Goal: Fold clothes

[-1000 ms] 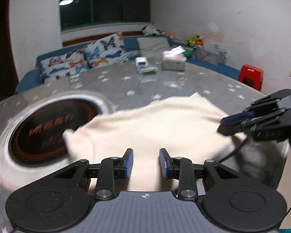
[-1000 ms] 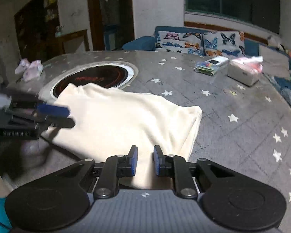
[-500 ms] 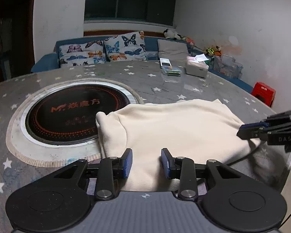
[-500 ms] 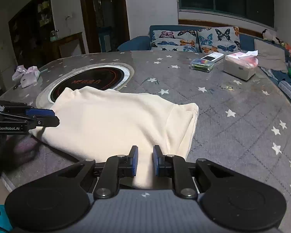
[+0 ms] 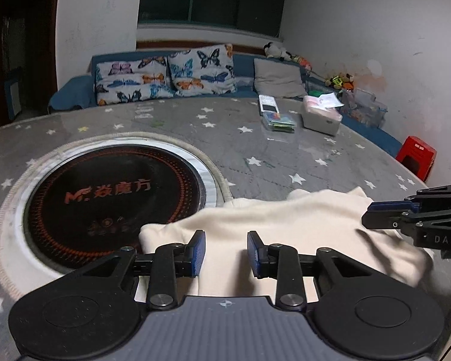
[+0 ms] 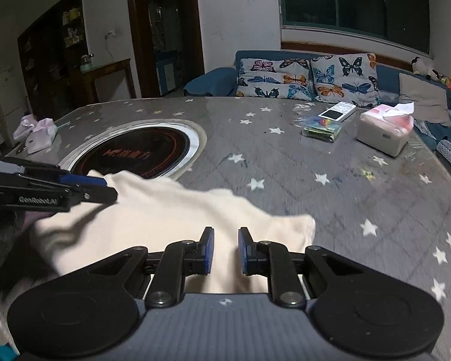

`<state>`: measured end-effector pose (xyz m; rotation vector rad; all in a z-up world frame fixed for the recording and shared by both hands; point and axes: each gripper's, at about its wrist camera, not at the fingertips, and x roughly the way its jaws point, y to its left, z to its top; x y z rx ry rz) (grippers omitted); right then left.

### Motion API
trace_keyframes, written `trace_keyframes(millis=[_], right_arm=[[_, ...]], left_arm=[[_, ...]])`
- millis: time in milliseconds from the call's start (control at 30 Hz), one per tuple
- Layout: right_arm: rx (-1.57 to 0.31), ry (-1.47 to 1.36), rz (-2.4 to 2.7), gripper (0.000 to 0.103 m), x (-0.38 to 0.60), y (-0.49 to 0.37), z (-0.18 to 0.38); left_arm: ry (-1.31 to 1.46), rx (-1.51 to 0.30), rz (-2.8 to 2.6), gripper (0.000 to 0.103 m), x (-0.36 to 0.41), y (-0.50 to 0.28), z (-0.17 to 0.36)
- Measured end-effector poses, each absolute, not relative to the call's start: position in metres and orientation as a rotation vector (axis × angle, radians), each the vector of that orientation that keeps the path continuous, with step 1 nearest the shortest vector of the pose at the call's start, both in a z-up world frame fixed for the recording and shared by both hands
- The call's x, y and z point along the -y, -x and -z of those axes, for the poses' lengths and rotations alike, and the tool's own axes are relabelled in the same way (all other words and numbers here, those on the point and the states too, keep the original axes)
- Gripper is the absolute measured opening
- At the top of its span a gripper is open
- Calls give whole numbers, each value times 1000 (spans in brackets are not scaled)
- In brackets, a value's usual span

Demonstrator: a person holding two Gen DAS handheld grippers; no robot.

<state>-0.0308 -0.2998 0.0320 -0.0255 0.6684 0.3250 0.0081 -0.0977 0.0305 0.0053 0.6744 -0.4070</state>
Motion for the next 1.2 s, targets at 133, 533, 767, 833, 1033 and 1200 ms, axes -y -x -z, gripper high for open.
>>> trace_keyframes(millis=[133,533,767,833,1033,1200], right_arm=[[-683,42,-325,16,296,11,-28],[-686,65,-334,18,288,0,-28],[-725,79,-339,23,276,-9,-17],[-713,84,-345,26,274,-5,-22],[-685,130,-397,33,261,18,-34],[-677,158,-459,37,244,40,-38]], left_arm=[[8,-705,392,30,102,-27,-26],[6,-728,375,31,102,-38,-20],[-4,-727,366,36,103,-36,-24],[-6,-723,365,39,102,-34,-26],[-11,-702,366,48,102,-24,-31],[-19,-695,353,55,98,-11,-35]])
